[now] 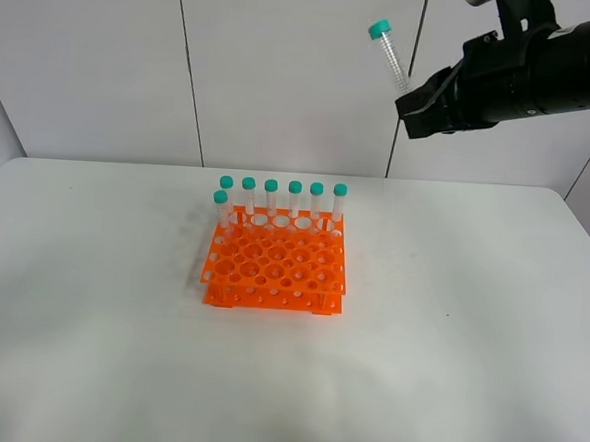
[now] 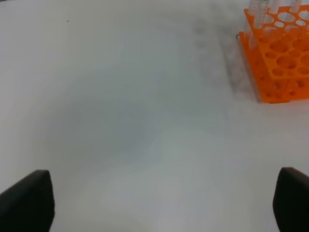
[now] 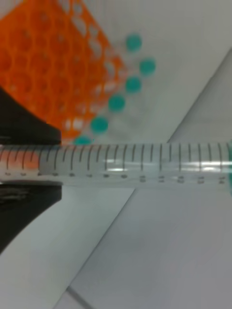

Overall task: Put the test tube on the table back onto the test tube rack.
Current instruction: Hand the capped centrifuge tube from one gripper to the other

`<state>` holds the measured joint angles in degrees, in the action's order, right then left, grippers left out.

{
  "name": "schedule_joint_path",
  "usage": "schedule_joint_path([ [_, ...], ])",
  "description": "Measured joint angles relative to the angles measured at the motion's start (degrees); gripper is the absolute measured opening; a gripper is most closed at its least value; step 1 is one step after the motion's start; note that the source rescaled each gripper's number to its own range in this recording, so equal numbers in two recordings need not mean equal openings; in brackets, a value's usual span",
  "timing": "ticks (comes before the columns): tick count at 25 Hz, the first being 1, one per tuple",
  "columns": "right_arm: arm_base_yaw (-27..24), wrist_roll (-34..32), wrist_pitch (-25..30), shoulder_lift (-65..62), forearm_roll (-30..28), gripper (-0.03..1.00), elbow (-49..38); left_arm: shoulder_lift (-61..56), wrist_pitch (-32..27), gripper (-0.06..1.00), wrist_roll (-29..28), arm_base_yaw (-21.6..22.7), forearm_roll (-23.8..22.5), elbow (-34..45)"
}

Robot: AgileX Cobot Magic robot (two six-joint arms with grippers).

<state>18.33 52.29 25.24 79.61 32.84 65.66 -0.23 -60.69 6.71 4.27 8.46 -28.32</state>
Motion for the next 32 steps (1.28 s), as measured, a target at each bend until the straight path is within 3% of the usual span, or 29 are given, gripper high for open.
schedule_joint_path([
  [7,10.0,-11.35,-10.25,-2.44,-9.84,0.26,-2.31,0.0,0.0,1.0,0.0,0.0,0.0,0.0],
  [17,22.47,-14.56,-30.46,-6.43,-11.07,0.26,-19.07,0.0,0.0,1.0,0.0,0.0,0.0,0.0],
  [25,29.17,-17.61,-48.39,-8.79,-12.06,0.26,-29.88,0.0,0.0,1.0,0.0,0.0,0.0,0.0],
  [32,29.76,-23.68,-55.09,-8.86,-16.01,0.26,-38.18,0.0,0.0,1.0,0.0,0.0,0.0,0.0],
])
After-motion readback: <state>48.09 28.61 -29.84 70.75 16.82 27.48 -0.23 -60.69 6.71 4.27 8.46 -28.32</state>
